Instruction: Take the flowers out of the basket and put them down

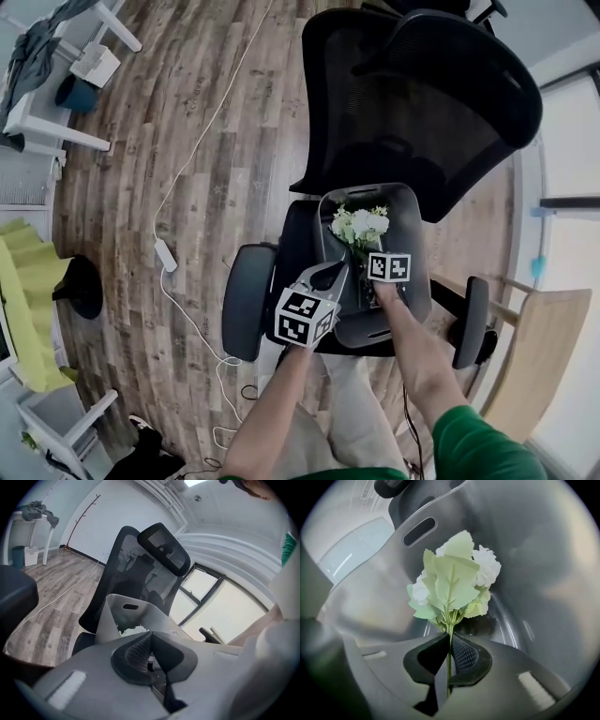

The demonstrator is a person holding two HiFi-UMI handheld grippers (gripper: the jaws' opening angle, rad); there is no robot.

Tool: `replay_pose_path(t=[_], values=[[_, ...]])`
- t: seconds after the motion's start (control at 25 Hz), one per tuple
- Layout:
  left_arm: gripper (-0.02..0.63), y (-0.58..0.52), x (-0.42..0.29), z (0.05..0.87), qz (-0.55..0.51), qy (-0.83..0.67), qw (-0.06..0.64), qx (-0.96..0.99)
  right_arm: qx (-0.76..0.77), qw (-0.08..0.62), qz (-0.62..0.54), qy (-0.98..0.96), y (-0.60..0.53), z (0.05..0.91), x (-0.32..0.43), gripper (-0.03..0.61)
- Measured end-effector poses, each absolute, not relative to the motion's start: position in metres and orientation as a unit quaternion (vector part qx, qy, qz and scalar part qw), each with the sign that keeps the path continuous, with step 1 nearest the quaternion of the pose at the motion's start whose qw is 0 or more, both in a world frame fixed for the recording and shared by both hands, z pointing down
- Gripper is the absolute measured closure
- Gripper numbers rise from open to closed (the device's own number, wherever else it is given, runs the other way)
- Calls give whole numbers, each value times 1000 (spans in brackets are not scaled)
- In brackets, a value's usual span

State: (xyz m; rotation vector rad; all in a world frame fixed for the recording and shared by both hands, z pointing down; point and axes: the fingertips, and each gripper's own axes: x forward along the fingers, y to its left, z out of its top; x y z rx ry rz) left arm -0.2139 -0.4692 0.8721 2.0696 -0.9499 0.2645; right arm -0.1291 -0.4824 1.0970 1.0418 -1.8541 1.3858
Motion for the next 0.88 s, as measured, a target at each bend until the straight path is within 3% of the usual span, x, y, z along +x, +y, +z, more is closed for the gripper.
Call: replay_pose_path(t=[0.4,0.88], values=[[597,-466,-211,872,116,-372,411,824,409,255,506,-715,-487,1060,-121,565],[597,-485,-227,816,108,-367,386,839,425,200,444,-763,-523,948,-133,565]])
